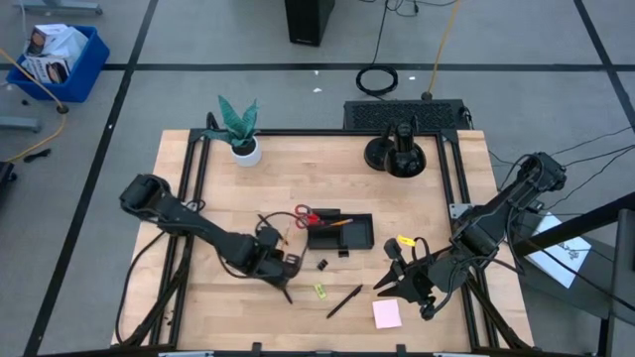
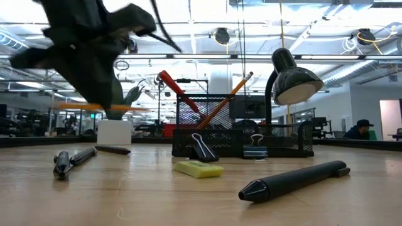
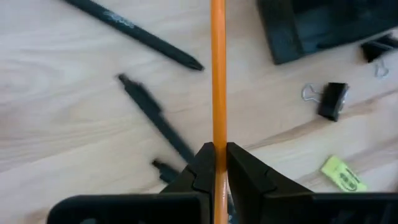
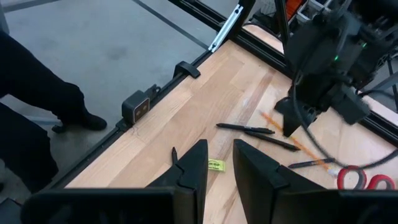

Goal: Pick and place office supplies into organizer
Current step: Put the yellow pencil into the black desk organizer

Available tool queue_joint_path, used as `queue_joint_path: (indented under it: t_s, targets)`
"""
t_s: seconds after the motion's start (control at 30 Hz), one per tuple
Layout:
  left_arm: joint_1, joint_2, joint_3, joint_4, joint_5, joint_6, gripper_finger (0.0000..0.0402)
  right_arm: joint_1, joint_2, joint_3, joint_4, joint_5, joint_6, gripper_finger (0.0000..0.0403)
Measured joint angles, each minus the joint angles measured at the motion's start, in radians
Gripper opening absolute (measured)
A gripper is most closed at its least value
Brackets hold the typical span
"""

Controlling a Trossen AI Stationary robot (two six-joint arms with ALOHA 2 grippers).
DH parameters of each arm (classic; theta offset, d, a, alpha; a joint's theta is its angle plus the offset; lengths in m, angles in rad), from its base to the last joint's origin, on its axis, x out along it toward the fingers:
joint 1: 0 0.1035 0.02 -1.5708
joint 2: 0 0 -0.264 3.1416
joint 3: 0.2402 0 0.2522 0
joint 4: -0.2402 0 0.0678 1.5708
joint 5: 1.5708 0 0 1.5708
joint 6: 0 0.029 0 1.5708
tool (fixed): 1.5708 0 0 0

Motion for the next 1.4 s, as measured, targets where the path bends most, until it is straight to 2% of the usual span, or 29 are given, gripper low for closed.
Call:
queue_joint_path:
  t_s: [0.57, 1.4]
  targets:
    - [-0.08, -0.072, 0.0, -0.091, -0.059, -0.112, 0.0033, 0.0, 0.0, 0.0, 0.006, 0.0, 0.0, 0.007]
    - [-0.085, -0.077, 0.0, -0.141, -0.113, -0.1, 0.0033, 0.0, 0.0, 0.0, 0.006, 0.0, 0.001, 0.007]
